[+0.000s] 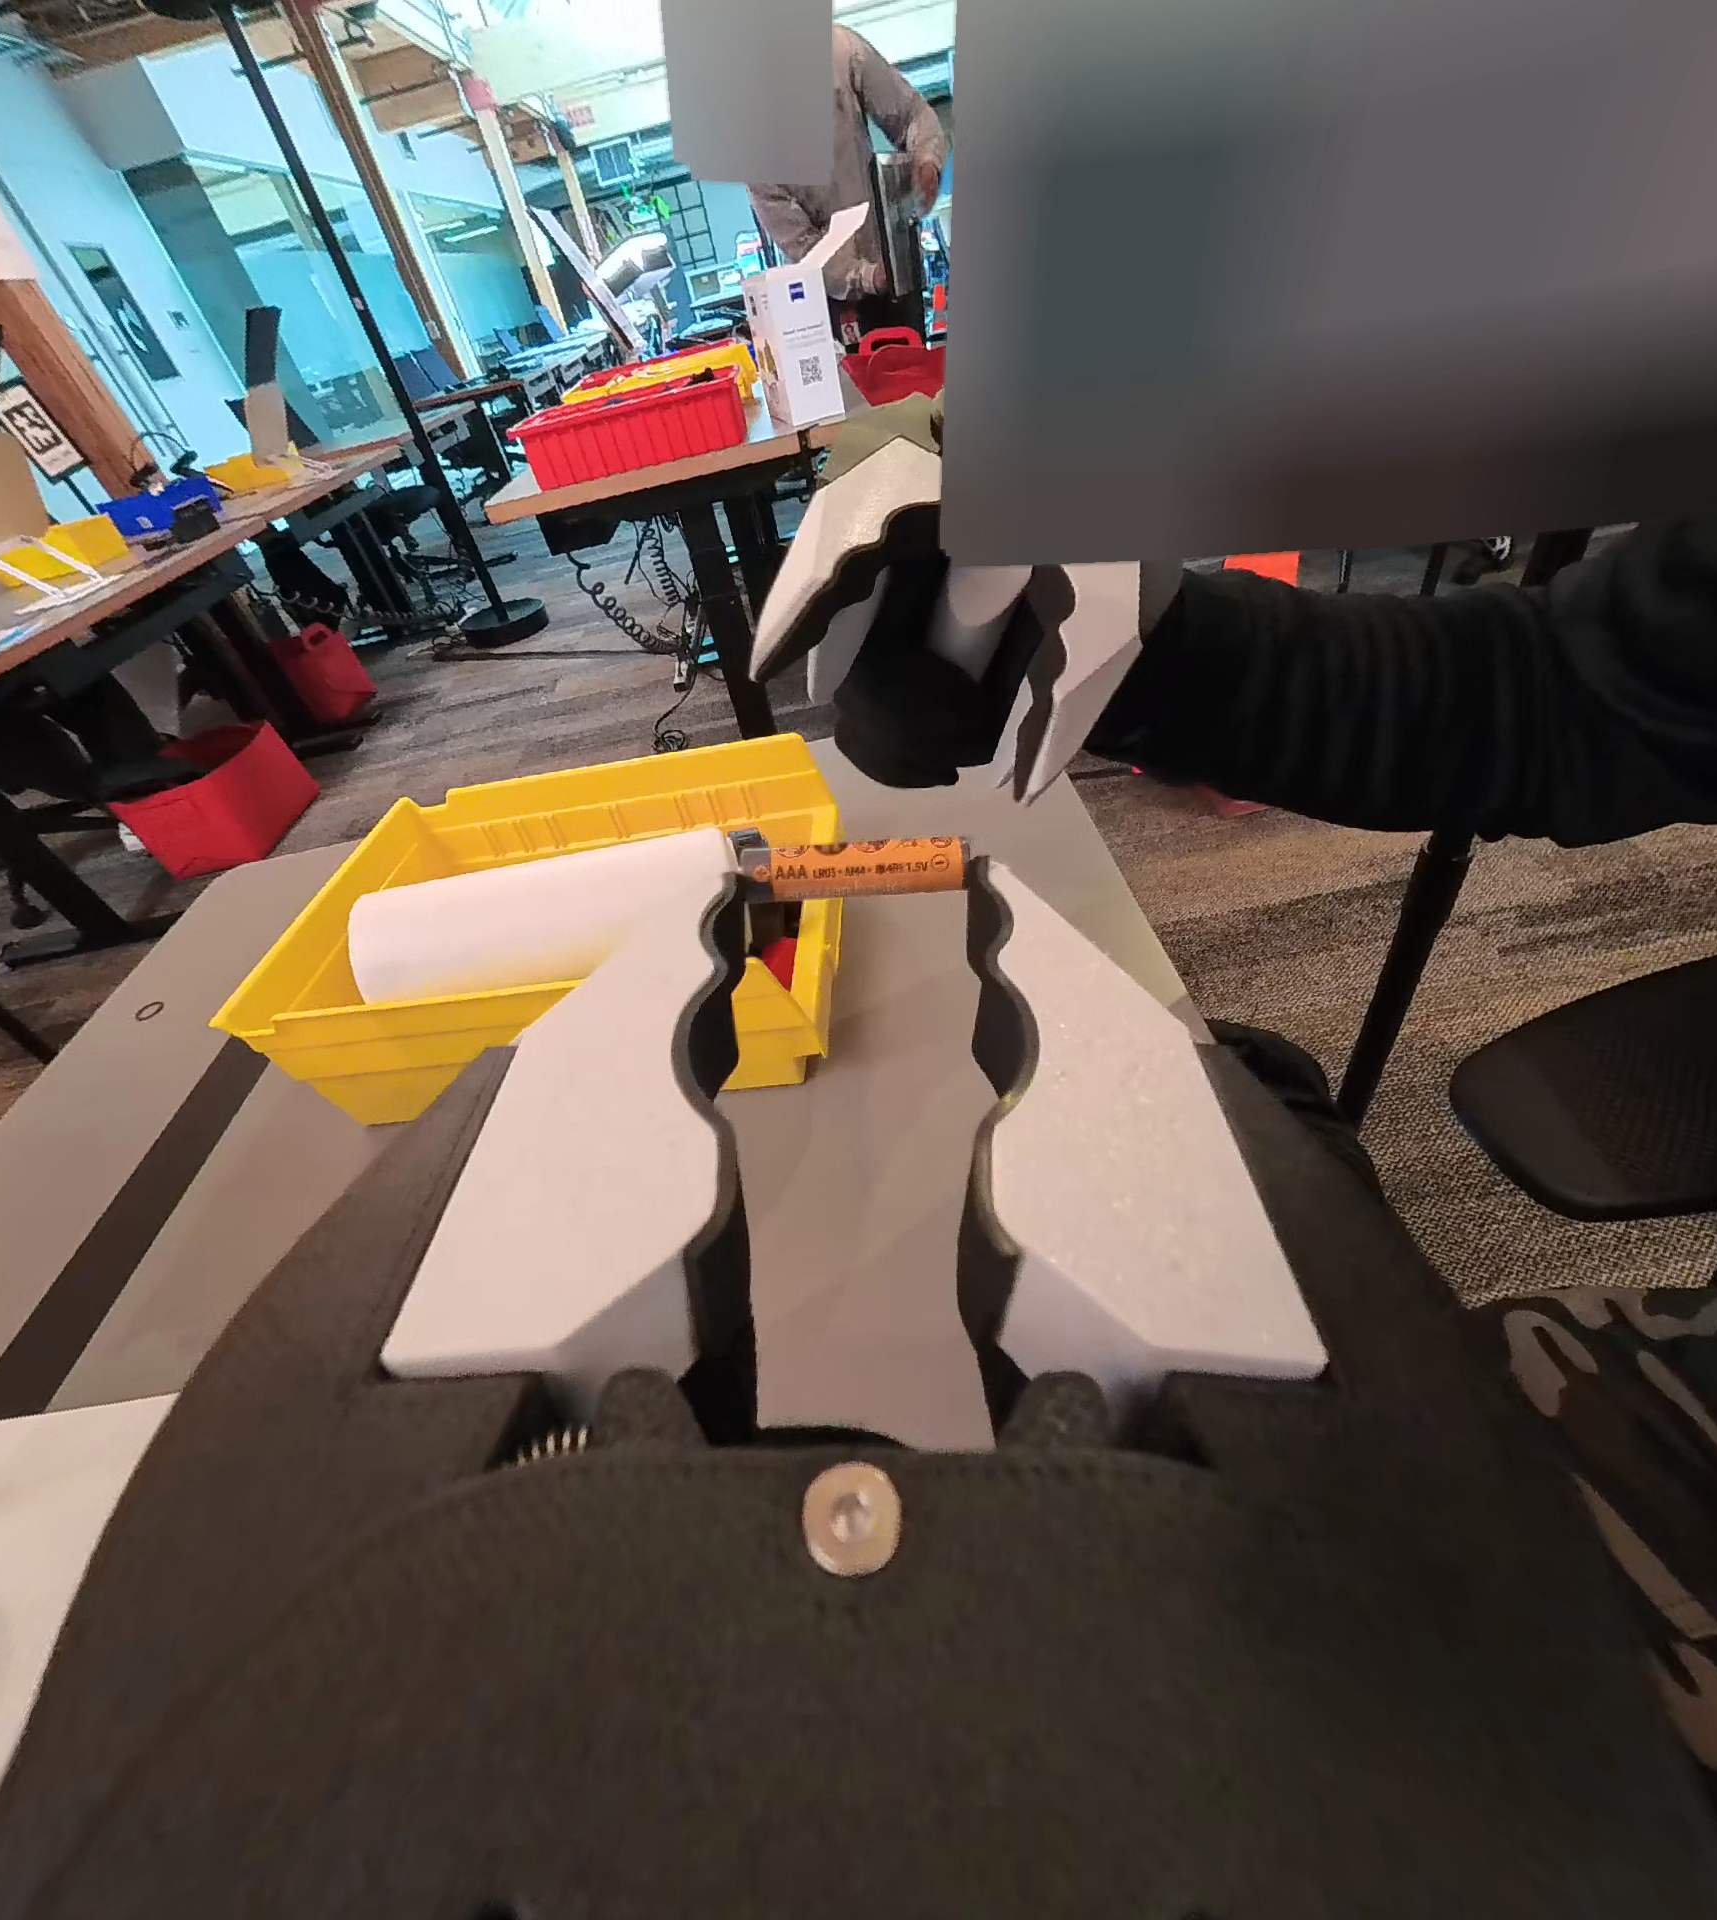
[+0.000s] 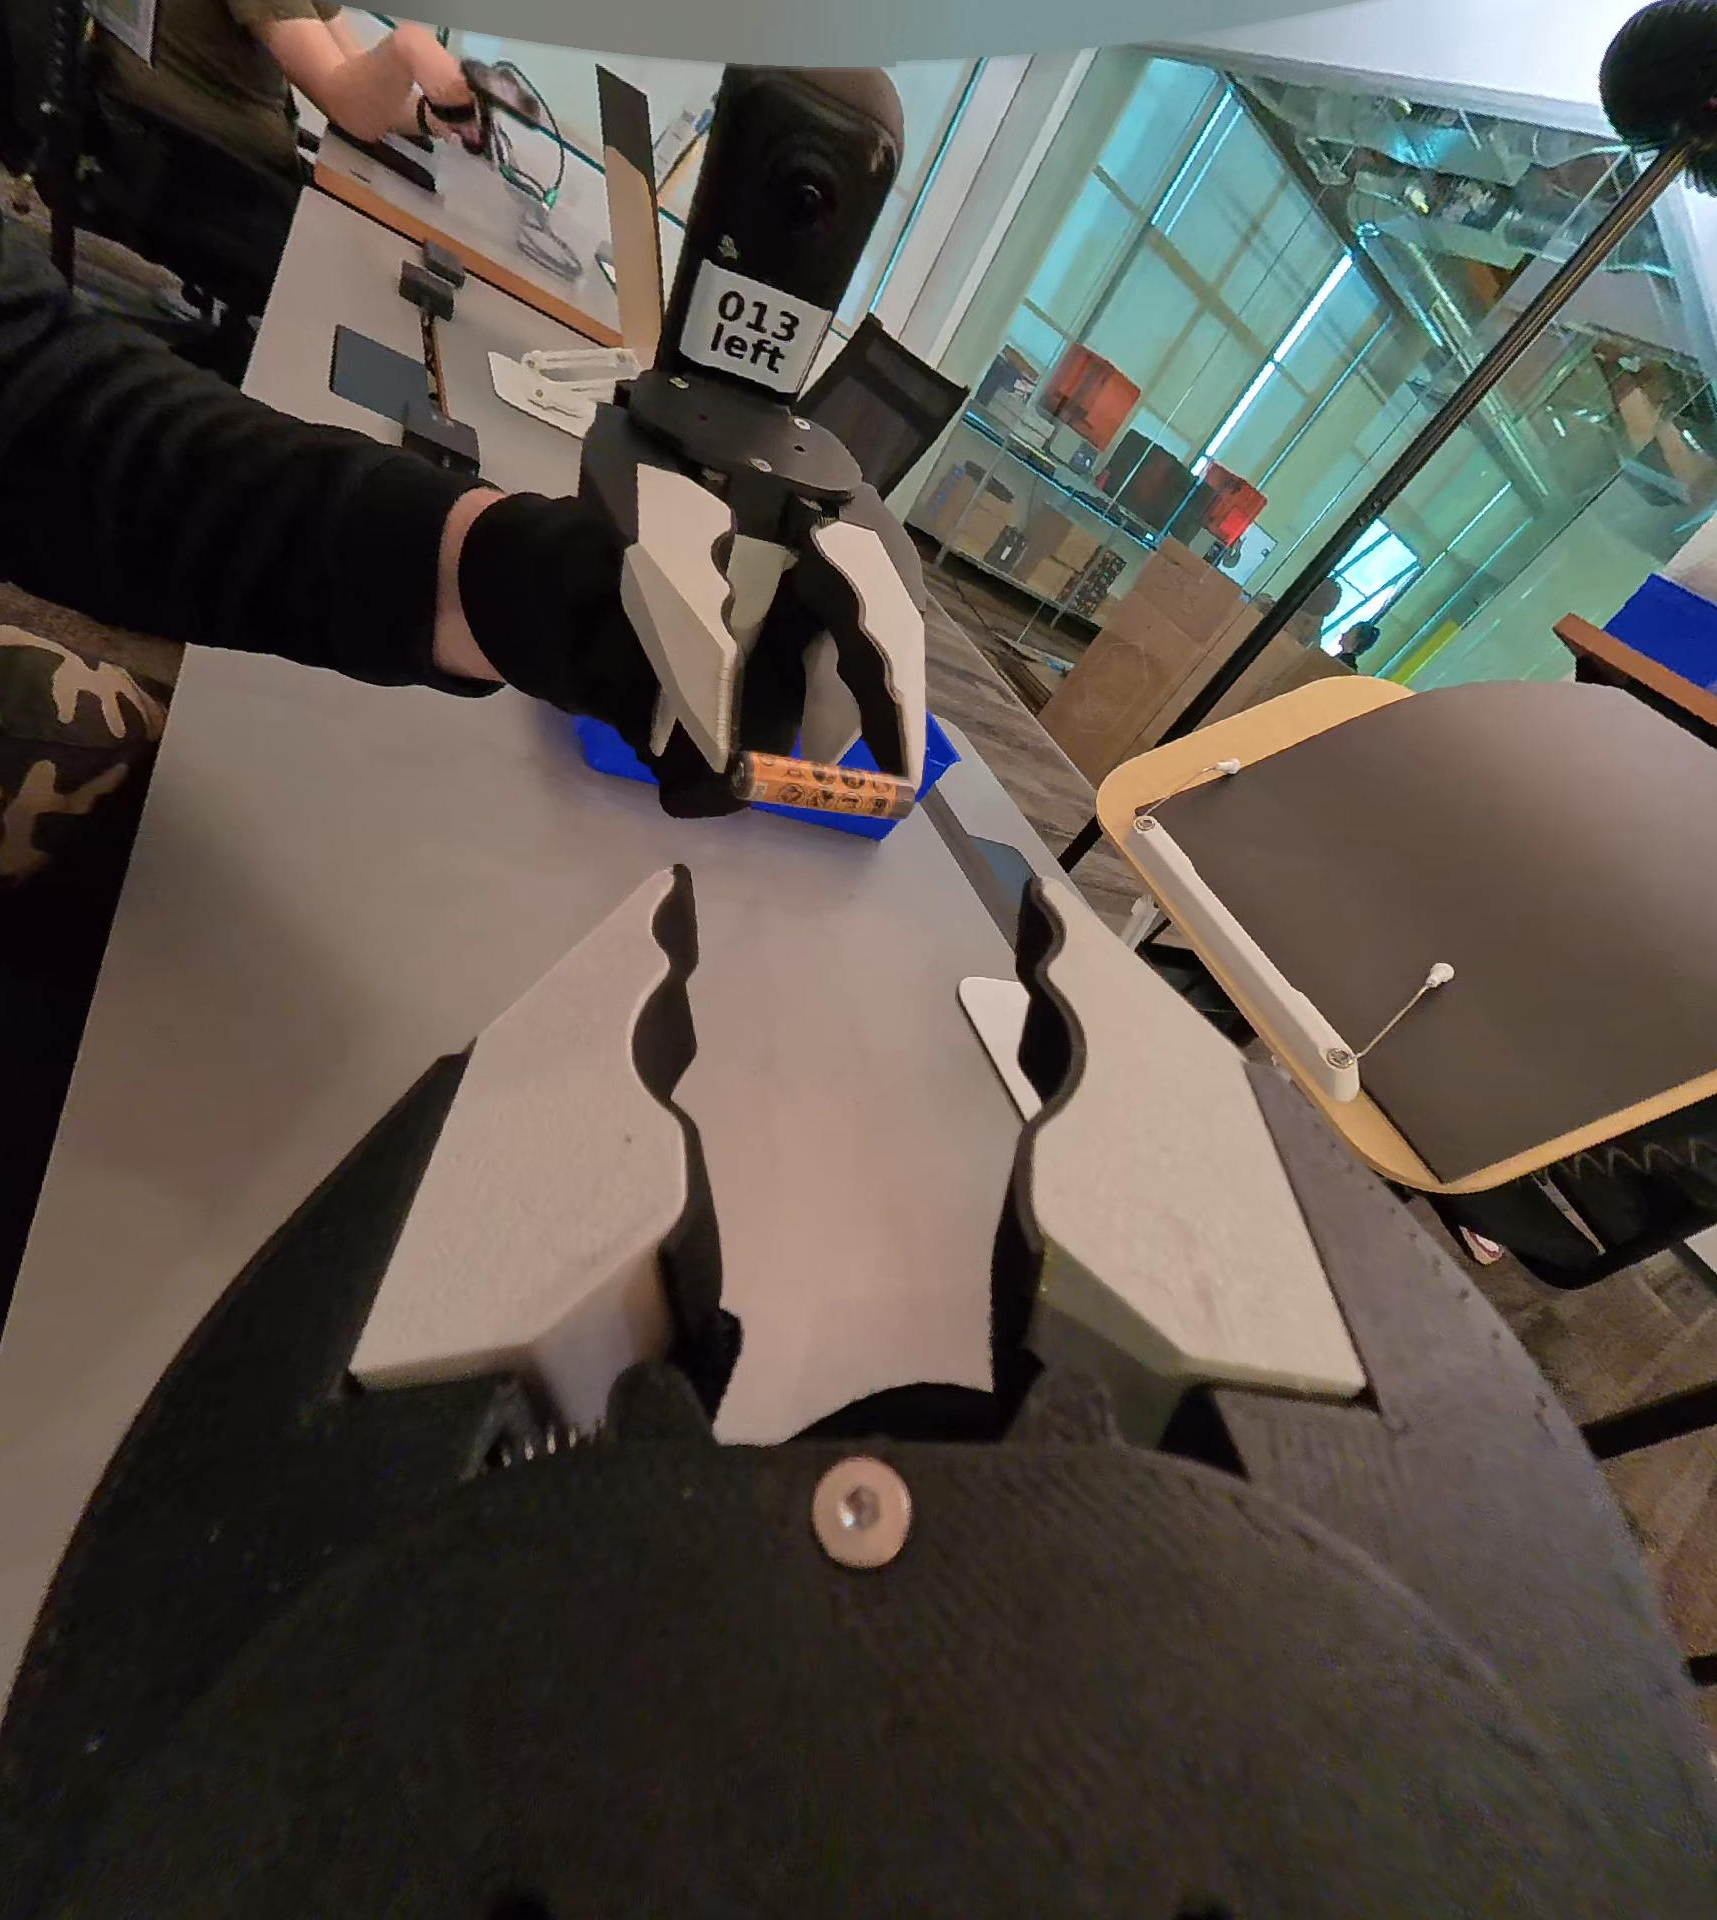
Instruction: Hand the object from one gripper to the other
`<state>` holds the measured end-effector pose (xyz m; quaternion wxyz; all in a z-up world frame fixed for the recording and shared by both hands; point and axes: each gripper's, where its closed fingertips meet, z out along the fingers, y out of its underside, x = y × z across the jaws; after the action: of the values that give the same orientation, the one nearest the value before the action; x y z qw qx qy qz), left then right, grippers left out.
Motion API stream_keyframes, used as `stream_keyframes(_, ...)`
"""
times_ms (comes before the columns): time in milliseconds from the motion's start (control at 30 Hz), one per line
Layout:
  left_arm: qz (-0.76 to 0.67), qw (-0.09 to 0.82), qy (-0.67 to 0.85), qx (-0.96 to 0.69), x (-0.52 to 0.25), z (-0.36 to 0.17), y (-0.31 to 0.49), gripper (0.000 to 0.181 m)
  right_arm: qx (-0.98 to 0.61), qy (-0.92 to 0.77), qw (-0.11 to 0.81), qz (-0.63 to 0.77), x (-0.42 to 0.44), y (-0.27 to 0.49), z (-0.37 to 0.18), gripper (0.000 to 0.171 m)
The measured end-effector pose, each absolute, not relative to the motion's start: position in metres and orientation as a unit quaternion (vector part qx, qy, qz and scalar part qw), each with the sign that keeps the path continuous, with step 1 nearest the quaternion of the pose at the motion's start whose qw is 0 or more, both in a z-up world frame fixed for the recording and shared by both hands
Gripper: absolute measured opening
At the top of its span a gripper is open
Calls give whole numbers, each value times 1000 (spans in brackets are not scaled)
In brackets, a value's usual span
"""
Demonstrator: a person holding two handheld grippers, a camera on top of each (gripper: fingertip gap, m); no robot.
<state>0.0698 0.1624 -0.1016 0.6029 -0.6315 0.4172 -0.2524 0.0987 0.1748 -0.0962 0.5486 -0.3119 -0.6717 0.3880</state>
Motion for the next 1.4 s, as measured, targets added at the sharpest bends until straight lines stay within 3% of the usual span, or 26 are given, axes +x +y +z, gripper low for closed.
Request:
stream_keyframes(567,-309,578,364,-662,56,-114,166,41,-301,-692,566,332,87,173,-111,60)
stream_keyframes(867,-424,540,294,-665,44,-118,162,41,-229,-730,619,173,54,158,-125,50)
stream_keyframes(1233,-464,534,254,-660,40,-125,154,41,-191,-744,627,129,20,142,-136,39)
stream_keyframes(1400,-457,539,243,-664,34,-128,154,41,-191,-738,637,112,18,146,-131,23)
